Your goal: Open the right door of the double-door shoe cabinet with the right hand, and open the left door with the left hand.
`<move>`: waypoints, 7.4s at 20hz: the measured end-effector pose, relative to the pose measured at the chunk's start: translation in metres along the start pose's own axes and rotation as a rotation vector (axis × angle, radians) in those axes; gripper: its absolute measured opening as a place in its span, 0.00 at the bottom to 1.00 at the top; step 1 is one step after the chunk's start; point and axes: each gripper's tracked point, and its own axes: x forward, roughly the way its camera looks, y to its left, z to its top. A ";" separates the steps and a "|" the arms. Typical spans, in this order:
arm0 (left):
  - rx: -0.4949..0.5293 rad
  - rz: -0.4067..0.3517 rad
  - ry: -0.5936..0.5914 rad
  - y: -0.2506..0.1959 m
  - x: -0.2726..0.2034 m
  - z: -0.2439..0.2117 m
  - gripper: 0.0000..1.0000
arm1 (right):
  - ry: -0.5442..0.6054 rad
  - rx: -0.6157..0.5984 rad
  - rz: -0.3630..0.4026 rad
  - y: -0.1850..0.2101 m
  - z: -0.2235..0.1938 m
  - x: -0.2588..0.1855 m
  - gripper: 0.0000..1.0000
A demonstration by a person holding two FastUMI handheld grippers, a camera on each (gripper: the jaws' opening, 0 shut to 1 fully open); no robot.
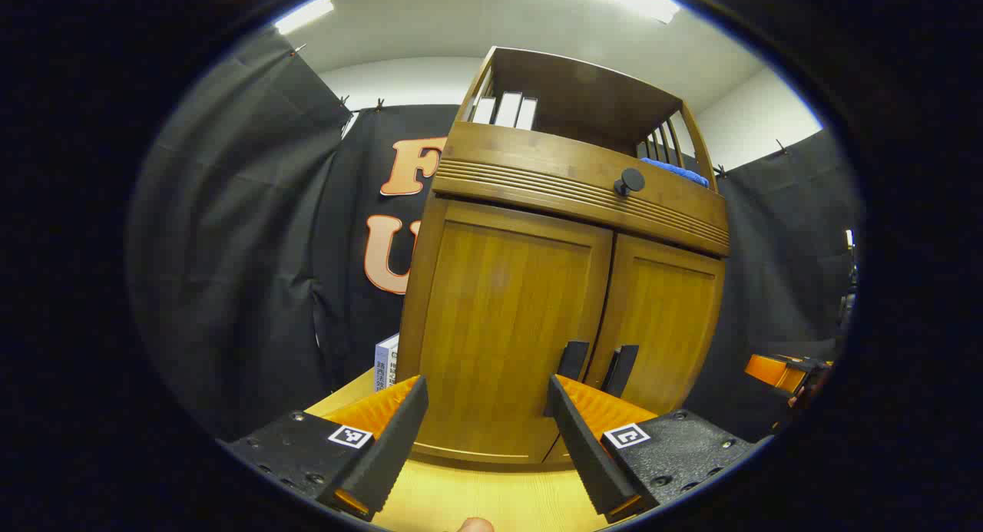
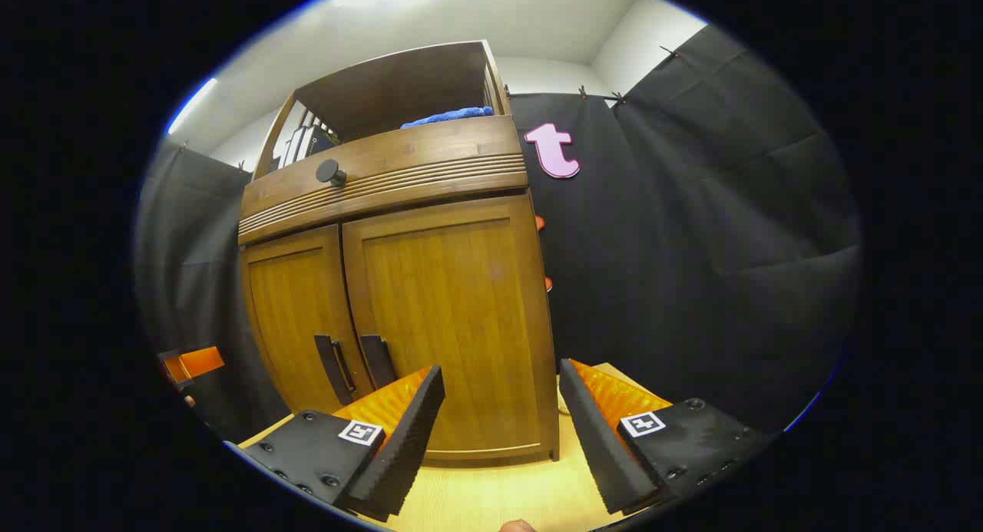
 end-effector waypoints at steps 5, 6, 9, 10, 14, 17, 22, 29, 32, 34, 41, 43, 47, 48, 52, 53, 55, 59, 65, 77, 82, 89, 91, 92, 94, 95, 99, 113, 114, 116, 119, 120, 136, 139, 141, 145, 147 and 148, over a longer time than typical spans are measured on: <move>0.035 -0.019 -0.013 -0.011 -0.002 0.006 0.92 | -0.022 -0.023 -0.011 0.000 0.003 -0.002 0.98; 0.039 -0.021 -0.018 -0.011 -0.004 0.008 0.92 | -0.023 -0.026 -0.009 0.002 0.004 -0.002 0.97; 0.056 -0.020 -0.036 -0.010 -0.011 0.014 0.92 | -0.030 -0.048 -0.009 0.007 0.005 -0.004 0.97; 0.066 -0.023 -0.042 -0.010 -0.012 0.016 0.95 | -0.031 -0.055 -0.007 0.009 0.004 -0.004 0.97; 0.071 -0.024 -0.036 -0.007 -0.017 0.015 0.94 | -0.031 -0.067 0.004 0.018 0.002 -0.005 0.97; 0.060 -0.018 -0.030 0.000 -0.021 0.013 0.92 | -0.027 -0.074 0.009 0.026 0.000 -0.003 0.97; 0.069 0.001 -0.037 0.013 -0.029 0.015 0.92 | -0.012 -0.089 0.029 0.043 -0.005 0.003 0.97; 0.063 -0.007 -0.047 0.023 -0.045 0.019 0.92 | 0.007 -0.111 0.043 0.072 -0.016 0.020 0.98; 0.070 -0.009 -0.054 0.028 -0.050 0.020 0.94 | 0.022 -0.117 0.055 0.086 -0.023 0.033 0.98; 0.067 -0.006 -0.052 0.032 -0.052 0.018 0.92 | 0.032 -0.121 0.067 0.097 -0.029 0.046 1.00; 0.072 0.035 -0.028 0.055 -0.054 0.011 0.92 | 0.058 -0.137 0.092 0.127 -0.047 0.087 1.00; 0.065 0.043 -0.027 0.060 -0.056 0.010 0.92 | 0.080 -0.139 0.097 0.134 -0.056 0.099 1.00; 0.067 0.069 -0.032 0.073 -0.062 0.011 0.92 | 0.112 -0.136 0.122 0.152 -0.070 0.119 0.89; 0.070 0.074 -0.032 0.076 -0.062 0.012 0.92 | 0.119 -0.139 0.127 0.155 -0.073 0.124 0.89; 0.074 0.094 -0.030 0.088 -0.065 0.010 0.92 | 0.138 -0.133 0.143 0.167 -0.082 0.135 0.92; 0.074 0.098 -0.030 0.090 -0.065 0.010 0.92 | 0.137 -0.131 0.144 0.169 -0.083 0.136 0.77; 0.072 0.108 -0.027 0.095 -0.067 0.010 0.92 | 0.130 -0.133 0.130 0.170 -0.082 0.139 0.84; 0.072 0.122 -0.020 0.102 -0.069 0.007 0.92 | 0.111 -0.133 0.122 0.170 -0.078 0.146 0.71; 0.065 0.122 -0.019 0.102 -0.071 0.006 0.94 | 0.136 -0.126 0.114 0.169 -0.085 0.154 0.38; 0.046 0.131 -0.006 0.103 -0.075 0.000 0.94 | 0.185 -0.096 0.149 0.163 -0.093 0.129 0.40; 0.047 0.116 -0.016 0.093 -0.079 0.004 0.94 | 0.163 -0.089 0.151 0.161 -0.093 0.126 0.32; 0.058 0.107 -0.013 0.085 -0.078 0.002 0.94 | 0.166 -0.087 0.220 0.149 -0.089 0.088 0.29; 0.051 0.099 -0.008 0.081 -0.079 -0.002 0.94 | 0.158 -0.099 0.215 0.143 -0.088 0.078 0.33; 0.048 0.094 -0.006 0.080 -0.080 -0.002 0.92 | 0.155 -0.104 0.213 0.142 -0.088 0.075 0.28; 0.044 0.085 -0.004 0.076 -0.082 -0.004 0.94 | 0.155 -0.103 0.213 0.138 -0.087 0.067 0.33; 0.043 0.080 -0.004 0.074 -0.083 -0.004 0.94 | 0.156 -0.099 0.214 0.137 -0.086 0.066 0.34; 0.042 0.066 -0.019 0.071 -0.088 0.001 0.94 | 0.143 -0.089 0.192 0.140 -0.087 0.072 0.36; 0.033 0.084 0.005 0.083 -0.084 -0.012 0.92 | 0.128 -0.152 0.105 0.161 -0.094 0.134 0.32; 0.035 0.084 0.006 0.083 -0.084 -0.013 0.92 | 0.127 -0.152 0.102 0.162 -0.094 0.137 0.32; 0.038 0.089 0.006 0.086 -0.084 -0.013 0.92 | 0.123 -0.156 0.094 0.164 -0.093 0.139 0.32; 0.031 0.096 0.002 0.089 -0.082 -0.013 0.92 | 0.129 -0.156 0.094 0.164 -0.095 0.139 0.32; 0.028 0.094 0.004 0.088 -0.081 -0.014 0.94 | 0.127 -0.154 0.098 0.166 -0.095 0.142 0.34; 0.023 0.071 0.026 0.079 -0.077 -0.029 0.94 | 0.157 -0.074 0.171 0.154 -0.105 0.114 0.27; 0.020 0.067 0.029 0.073 -0.079 -0.030 0.92 | 0.160 -0.074 0.213 0.143 -0.101 0.089 0.25; 0.030 0.057 0.030 0.066 -0.082 -0.030 0.94 | 0.160 -0.078 0.225 0.134 -0.099 0.073 0.26; 0.050 0.030 0.016 0.052 -0.091 -0.027 0.94 | 0.134 -0.082 0.217 0.106 -0.096 0.033 0.33; 0.049 0.018 0.015 0.046 -0.094 -0.027 0.94 | 0.124 -0.086 0.198 0.091 -0.094 0.018 0.29; 0.047 0.010 0.018 0.042 -0.095 -0.029 0.92 | 0.119 -0.085 0.188 0.084 -0.091 0.011 0.25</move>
